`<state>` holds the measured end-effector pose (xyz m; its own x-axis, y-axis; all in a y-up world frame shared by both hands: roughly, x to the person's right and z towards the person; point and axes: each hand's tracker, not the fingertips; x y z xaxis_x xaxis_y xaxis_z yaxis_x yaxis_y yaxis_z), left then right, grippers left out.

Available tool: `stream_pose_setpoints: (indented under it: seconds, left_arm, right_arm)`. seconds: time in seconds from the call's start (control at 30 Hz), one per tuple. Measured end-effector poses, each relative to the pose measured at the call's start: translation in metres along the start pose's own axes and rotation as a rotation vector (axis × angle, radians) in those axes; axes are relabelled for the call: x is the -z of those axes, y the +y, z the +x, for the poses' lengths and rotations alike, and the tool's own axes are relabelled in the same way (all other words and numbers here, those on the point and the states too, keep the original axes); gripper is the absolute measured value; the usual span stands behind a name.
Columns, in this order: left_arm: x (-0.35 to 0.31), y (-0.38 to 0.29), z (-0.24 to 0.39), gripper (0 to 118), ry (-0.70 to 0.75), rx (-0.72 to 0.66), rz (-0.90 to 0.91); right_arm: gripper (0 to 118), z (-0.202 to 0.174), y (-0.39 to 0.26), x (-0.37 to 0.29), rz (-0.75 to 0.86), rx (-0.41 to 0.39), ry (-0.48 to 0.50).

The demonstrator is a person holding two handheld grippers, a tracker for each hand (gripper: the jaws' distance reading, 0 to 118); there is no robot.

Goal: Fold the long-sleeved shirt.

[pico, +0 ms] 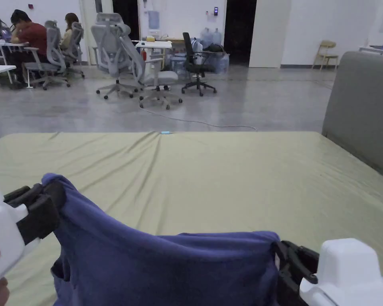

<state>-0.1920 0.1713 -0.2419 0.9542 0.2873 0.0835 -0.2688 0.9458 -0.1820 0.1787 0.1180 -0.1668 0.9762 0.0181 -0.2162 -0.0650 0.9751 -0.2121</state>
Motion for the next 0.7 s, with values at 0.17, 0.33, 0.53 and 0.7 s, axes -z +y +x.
stream_pose_setpoints:
  seconds: [0.17,0.33,0.53,0.7]
  left_arm:
    - [-0.025,0.056,0.008,4,0.004,0.005,0.183]
    - [0.009,0.123,0.010,4,-0.026,0.007,0.231]
    - [0.096,0.203,0.018,4,-0.053,0.080,0.211]
    - [0.154,0.257,0.030,4,-0.041,0.115,0.275]
  right_arm:
    - [7,-0.034,0.082,-0.013,0.216,-0.103,-0.012]
    - [7,-0.030,0.176,0.022,0.258,-0.138,0.009]
    - [7,-0.005,0.287,0.113,0.195,-0.170,0.023]
    - [7,0.028,0.353,0.184,0.154,-0.252,-0.046]
